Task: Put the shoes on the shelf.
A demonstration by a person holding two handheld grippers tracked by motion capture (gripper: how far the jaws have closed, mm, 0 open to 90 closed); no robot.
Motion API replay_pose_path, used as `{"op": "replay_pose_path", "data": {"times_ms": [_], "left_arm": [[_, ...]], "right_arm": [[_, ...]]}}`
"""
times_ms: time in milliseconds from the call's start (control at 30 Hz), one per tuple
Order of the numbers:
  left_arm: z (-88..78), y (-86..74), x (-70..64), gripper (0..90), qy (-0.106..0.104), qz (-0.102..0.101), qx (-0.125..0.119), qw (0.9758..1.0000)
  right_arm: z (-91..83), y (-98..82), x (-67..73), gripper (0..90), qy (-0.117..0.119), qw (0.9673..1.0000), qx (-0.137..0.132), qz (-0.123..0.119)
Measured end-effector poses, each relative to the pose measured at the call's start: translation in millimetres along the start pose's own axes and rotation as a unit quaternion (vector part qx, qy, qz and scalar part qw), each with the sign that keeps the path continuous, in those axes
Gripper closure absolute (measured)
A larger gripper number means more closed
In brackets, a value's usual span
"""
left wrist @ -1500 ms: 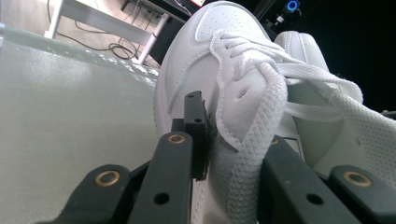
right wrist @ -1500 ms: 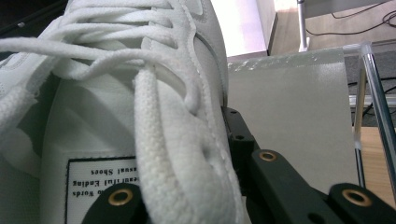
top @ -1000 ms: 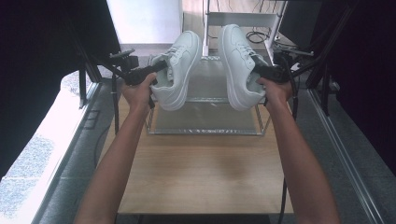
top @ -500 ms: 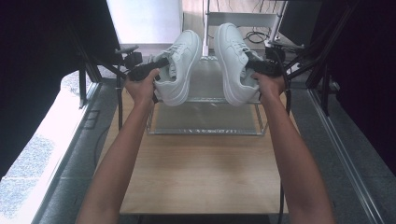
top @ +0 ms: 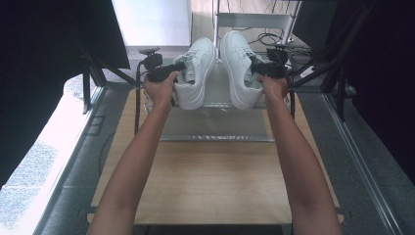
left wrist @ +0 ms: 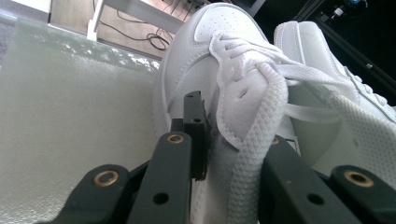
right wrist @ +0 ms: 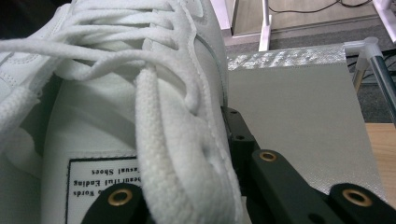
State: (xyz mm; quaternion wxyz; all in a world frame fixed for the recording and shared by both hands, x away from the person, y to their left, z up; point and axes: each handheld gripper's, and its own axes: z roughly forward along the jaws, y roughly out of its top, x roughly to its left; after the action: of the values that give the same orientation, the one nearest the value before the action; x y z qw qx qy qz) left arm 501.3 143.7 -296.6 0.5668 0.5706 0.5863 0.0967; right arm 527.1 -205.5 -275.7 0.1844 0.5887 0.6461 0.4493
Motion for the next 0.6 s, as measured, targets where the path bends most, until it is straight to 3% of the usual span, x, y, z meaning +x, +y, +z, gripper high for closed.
{"op": "replay_pose_path", "data": {"times_ms": [233, 333, 400, 433, 467, 533, 600], "left_arm": [[13.3, -0.4, -9.2, 79.5, 0.017, -0.01, 0.004, 0.9998], [24.4, -5.0, -8.6, 68.3, 0.01, -0.029, 0.019, 0.9994], [32.0, -6.8, -6.6, 58.7, 0.0, -0.05, 0.036, 0.9981], [30.3, -7.3, -6.4, 57.1, -0.005, -0.051, 0.022, 0.9985], [29.8, -7.2, -7.1, 57.4, -0.001, -0.039, 0.022, 0.999], [28.5, -6.8, -8.6, 54.0, -0.014, -0.03, 0.02, 0.9992], [24.3, -5.1, -11.3, 52.8, -0.022, -0.024, 0.008, 0.9994]], "right_arm": [[5.5, 1.9, 3.3, 81.5, -0.014, 0.9999, -0.008, 0.0], [13.8, 0.7, 9.4, 70.1, -0.01, 0.9998, -0.004, -0.016], [22.0, 1.1, 12.8, 65.8, -0.001, 0.9999, 0.007, -0.009], [22.6, 0.7, 14.5, 65.4, -0.003, 0.9998, 0.008, -0.016], [22.6, 0.8, 15.7, 64.4, -0.004, 0.9998, 0.004, -0.022], [22.0, 1.2, 15.1, 60.8, -0.004, 0.9995, 0.007, -0.03], [18.3, 1.9, 14.2, 56.3, 0.007, 0.9996, -0.005, -0.026]]}}
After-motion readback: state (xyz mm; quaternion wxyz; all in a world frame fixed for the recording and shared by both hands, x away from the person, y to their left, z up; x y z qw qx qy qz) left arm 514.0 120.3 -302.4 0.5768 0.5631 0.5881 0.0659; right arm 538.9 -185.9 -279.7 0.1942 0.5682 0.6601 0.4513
